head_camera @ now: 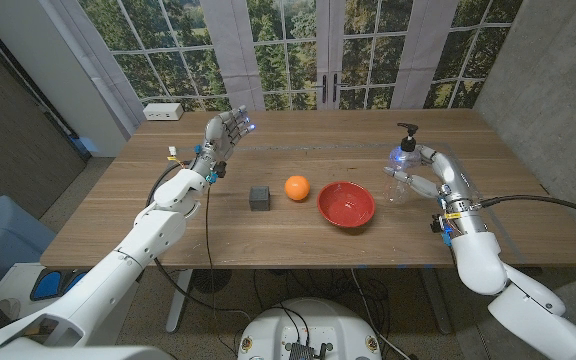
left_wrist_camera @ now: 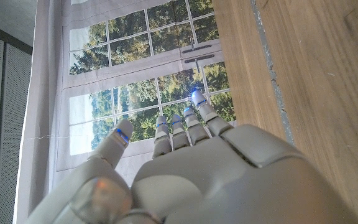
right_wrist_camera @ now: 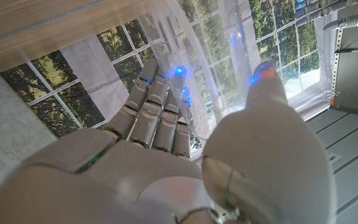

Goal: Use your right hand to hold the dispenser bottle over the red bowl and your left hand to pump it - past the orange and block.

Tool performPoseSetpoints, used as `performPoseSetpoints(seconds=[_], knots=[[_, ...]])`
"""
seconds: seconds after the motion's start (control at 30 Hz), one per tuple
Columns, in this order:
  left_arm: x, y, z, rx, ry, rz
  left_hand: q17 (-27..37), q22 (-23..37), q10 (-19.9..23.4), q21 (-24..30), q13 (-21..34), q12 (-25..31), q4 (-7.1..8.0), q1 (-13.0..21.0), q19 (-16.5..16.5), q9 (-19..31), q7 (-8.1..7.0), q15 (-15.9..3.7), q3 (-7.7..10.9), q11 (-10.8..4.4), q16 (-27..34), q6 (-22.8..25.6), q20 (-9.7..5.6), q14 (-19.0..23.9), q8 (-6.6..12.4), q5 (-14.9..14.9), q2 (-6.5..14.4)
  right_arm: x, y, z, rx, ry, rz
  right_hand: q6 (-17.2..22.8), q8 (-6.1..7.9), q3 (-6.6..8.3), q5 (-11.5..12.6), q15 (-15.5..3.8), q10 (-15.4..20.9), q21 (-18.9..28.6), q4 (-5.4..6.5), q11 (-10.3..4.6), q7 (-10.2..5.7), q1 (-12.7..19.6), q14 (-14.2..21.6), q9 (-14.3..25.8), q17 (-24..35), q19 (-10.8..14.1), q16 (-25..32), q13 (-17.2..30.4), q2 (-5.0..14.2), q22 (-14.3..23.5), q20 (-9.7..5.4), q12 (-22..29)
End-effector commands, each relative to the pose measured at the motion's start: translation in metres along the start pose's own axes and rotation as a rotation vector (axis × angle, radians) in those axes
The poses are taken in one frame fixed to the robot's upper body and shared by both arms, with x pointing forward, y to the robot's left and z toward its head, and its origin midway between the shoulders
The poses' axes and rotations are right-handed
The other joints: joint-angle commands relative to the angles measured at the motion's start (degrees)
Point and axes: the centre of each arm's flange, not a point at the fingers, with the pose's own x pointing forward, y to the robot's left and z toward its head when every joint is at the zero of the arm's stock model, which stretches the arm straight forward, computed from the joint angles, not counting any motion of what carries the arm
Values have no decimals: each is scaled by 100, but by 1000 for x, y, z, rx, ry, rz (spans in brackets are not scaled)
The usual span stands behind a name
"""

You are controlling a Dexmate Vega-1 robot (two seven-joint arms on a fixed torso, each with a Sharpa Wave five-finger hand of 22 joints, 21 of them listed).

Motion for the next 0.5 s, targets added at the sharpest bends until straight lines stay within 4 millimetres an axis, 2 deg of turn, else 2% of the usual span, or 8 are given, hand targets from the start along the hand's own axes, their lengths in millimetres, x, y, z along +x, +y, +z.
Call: performPoseSetpoints(seconds=[0.03, 0.23, 0.5], knots=[[0, -3, 2, 8, -12, -8, 8, 32, 30, -42, 27, 25, -15, -43, 57, 21, -7, -65, 41, 4, -17, 55, -1, 41, 31, 14, 306, 5, 5, 16, -118, -40, 39, 2107, -14, -38, 57, -885, 1010, 48, 2, -942, -1609, 1101, 231, 29, 8, -41, -24, 22, 1162, 5, -851, -36], [-2, -4, 1, 9, -19, -18, 8, 33, 20, -61, 27, 20, -25, -44, 59, 20, -23, -67, 40, 1, -20, 44, 4, 36, 20, 12, 302, 5, 7, 29, -217, -70, 48, 2128, -26, -55, 68, -887, 1028, 65, 2, -946, -1605, 1117, 205, 31, 7, -60, -54, 37, 1170, 1, -843, -53], [-6, -5, -2, -2, -19, -18, 9, 33, 16, -79, 27, 17, -34, -46, 67, 19, -41, -69, 38, -21, -23, 37, 3, 30, 12, 11, 301, 11, 6, 33, -274, -79, 97, 2141, -57, -89, 84, -887, 1048, 77, 5, -946, -1605, 1137, 147, 33, 1, -110, -110, 52, 1175, -5, -859, -91]])
